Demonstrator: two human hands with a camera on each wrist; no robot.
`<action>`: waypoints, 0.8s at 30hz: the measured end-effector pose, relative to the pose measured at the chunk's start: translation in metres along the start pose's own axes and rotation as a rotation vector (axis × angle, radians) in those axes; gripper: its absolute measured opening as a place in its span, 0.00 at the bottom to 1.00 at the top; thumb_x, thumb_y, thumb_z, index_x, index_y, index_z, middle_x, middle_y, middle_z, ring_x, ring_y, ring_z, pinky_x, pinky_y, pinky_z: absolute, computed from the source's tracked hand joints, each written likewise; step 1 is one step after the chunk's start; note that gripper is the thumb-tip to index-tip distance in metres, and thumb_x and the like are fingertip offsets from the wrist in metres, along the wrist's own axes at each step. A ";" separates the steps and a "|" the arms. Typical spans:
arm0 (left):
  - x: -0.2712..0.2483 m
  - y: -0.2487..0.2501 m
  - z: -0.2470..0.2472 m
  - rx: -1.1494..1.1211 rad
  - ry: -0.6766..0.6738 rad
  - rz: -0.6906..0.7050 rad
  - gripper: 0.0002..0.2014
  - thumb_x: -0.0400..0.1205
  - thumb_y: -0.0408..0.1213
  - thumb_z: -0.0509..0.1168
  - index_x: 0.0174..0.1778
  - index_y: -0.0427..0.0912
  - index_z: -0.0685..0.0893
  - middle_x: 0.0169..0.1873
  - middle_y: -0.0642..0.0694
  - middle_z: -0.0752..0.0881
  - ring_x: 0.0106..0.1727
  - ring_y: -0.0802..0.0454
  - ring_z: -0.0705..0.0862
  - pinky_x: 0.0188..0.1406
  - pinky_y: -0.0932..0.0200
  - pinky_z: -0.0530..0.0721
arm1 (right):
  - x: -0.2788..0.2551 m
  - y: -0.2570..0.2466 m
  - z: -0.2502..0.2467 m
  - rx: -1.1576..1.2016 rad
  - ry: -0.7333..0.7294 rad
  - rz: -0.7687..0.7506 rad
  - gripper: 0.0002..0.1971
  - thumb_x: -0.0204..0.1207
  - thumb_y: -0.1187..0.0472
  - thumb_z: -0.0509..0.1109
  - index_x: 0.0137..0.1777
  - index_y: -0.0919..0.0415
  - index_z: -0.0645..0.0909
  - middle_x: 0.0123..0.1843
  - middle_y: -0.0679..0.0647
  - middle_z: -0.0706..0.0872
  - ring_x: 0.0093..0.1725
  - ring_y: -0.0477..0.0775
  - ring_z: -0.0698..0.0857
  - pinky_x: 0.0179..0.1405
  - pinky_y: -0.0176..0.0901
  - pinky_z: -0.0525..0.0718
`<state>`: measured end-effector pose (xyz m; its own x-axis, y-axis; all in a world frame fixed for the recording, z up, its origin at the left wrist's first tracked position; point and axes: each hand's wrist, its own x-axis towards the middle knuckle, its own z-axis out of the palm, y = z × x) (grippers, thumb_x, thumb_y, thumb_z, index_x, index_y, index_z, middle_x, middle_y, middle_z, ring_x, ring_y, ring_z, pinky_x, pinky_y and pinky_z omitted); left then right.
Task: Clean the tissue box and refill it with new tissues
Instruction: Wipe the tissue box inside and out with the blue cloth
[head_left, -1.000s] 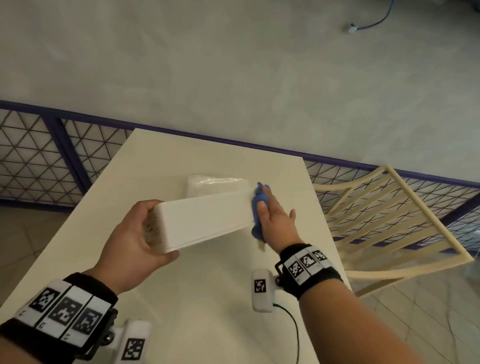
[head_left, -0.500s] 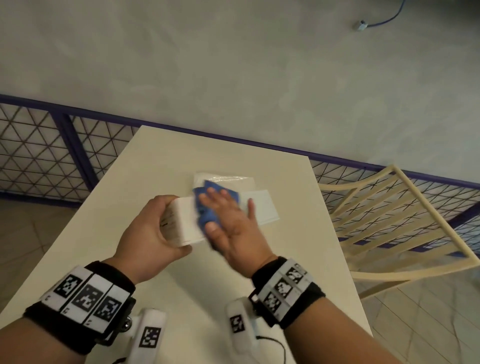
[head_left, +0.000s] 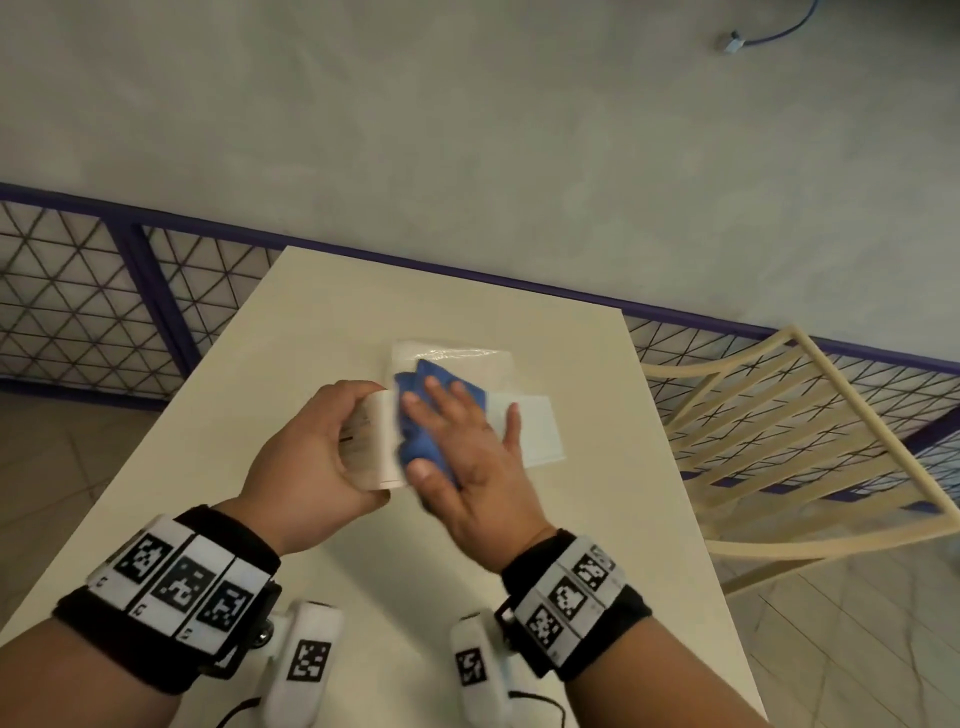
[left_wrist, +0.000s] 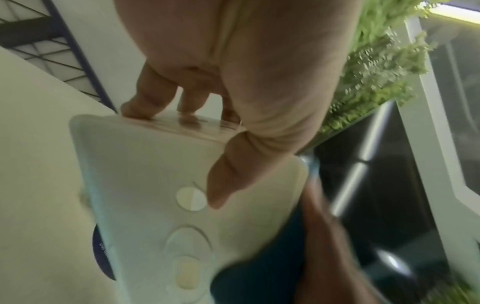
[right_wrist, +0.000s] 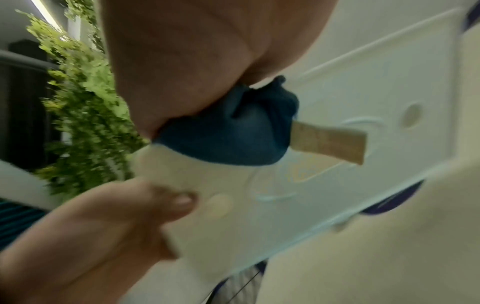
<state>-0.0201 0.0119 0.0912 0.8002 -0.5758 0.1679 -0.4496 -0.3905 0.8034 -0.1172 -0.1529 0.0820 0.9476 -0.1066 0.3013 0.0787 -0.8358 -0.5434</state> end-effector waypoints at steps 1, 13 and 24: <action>-0.001 -0.001 -0.002 -0.017 0.005 0.007 0.37 0.55 0.43 0.80 0.55 0.68 0.70 0.53 0.61 0.80 0.52 0.67 0.81 0.45 0.59 0.82 | -0.002 0.016 -0.006 0.026 0.032 0.083 0.27 0.79 0.37 0.48 0.78 0.30 0.54 0.81 0.27 0.51 0.84 0.37 0.48 0.78 0.59 0.29; 0.000 -0.040 -0.028 -0.537 -0.133 -0.112 0.44 0.43 0.39 0.83 0.58 0.59 0.78 0.58 0.55 0.84 0.64 0.58 0.80 0.42 0.53 0.89 | -0.012 0.080 -0.059 0.758 0.183 0.515 0.33 0.66 0.43 0.73 0.74 0.42 0.72 0.74 0.40 0.77 0.73 0.47 0.77 0.78 0.57 0.71; 0.003 -0.056 -0.032 -0.426 -0.099 -0.308 0.54 0.45 0.54 0.86 0.70 0.66 0.71 0.68 0.51 0.79 0.69 0.47 0.77 0.59 0.56 0.81 | 0.001 0.042 -0.084 0.540 0.057 0.203 0.46 0.54 0.52 0.83 0.73 0.38 0.66 0.69 0.34 0.75 0.65 0.32 0.77 0.65 0.30 0.79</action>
<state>0.0203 0.0553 0.0652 0.8190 -0.5537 -0.1504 0.0176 -0.2378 0.9712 -0.1387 -0.2334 0.1248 0.9433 -0.2770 0.1830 0.0586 -0.4038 -0.9130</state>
